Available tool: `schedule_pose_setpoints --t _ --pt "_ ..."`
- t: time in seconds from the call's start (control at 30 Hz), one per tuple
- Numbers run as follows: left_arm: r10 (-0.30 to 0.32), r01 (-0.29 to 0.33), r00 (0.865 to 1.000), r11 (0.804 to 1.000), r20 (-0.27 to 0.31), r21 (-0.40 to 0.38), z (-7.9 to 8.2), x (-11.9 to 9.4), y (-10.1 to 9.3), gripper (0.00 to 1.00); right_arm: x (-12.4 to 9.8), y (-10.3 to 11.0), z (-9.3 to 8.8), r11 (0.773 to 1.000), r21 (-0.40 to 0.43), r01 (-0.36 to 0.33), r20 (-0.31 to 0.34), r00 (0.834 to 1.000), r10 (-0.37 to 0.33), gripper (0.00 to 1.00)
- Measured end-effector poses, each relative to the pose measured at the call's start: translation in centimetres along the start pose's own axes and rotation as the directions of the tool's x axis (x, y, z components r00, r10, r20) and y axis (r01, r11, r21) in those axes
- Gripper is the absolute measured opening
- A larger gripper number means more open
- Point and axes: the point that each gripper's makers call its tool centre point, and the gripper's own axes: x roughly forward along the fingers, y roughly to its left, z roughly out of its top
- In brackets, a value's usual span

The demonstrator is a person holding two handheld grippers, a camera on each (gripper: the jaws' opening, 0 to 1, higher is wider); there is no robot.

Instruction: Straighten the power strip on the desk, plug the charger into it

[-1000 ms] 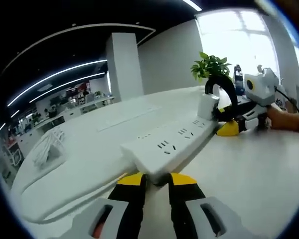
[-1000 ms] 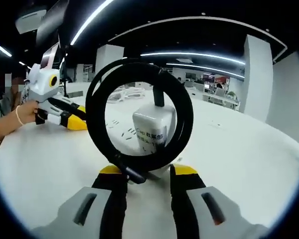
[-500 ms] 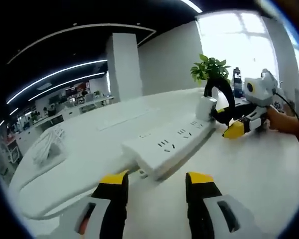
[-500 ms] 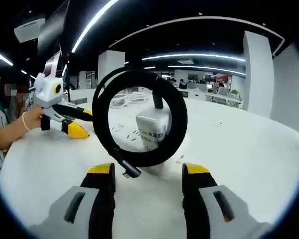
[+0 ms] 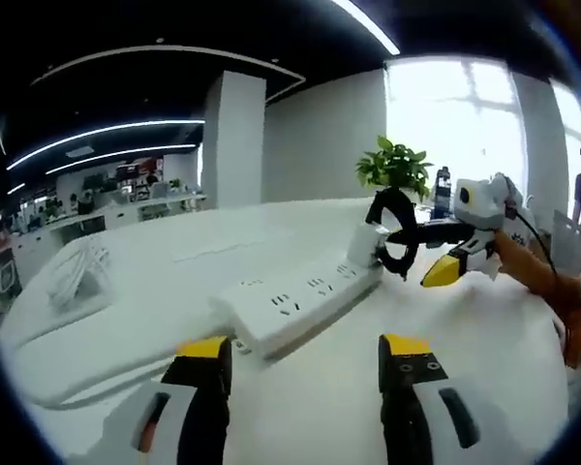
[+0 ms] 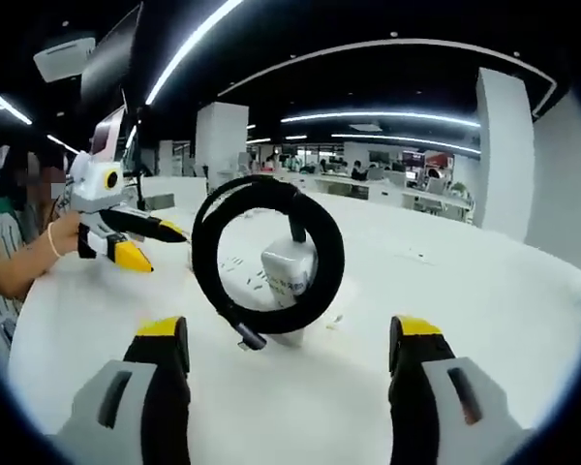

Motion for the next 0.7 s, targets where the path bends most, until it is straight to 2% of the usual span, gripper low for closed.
schedule_pose_setpoints --t 0.13,0.27,0.4,0.53,0.6,0.7 --pt "-0.009 0.009 1.0 0.999 0.016 -0.043 0.2 -1.1 -0.6 0.65 -1.0 0.8 1.2 0.999 0.037 -0.028 0.027 0.999 0.027 0.89" --pt "0.01 -0.008 1.0 0.996 0.022 -0.087 0.8 -2.1 -0.4 0.68 -1.6 1.5 1.0 0.997 0.064 -0.035 -0.003 0.999 0.035 0.92" --pt "0.0 0.007 0.998 0.994 0.063 -0.107 2.0 -3.2 -0.8 0.71 -2.4 2.1 1.2 0.984 0.175 -0.041 0.018 0.999 0.039 0.93" --pt "-0.008 0.018 0.996 0.993 0.087 -0.117 2.9 -3.9 -1.1 0.79 -2.8 2.4 1.3 0.986 0.164 -0.034 0.004 0.999 0.034 1.0" --pt "-0.003 0.014 0.995 0.993 0.101 -0.113 3.4 -4.3 -1.2 0.8 -3.0 2.5 1.4 0.99 0.138 -0.029 -0.008 1.0 0.031 1.0" --pt "0.013 -0.001 0.993 0.995 0.12 -0.101 4.1 -4.7 -1.2 0.84 -3.5 2.7 2.6 0.992 0.125 -0.029 0.037 0.999 0.025 1.0"
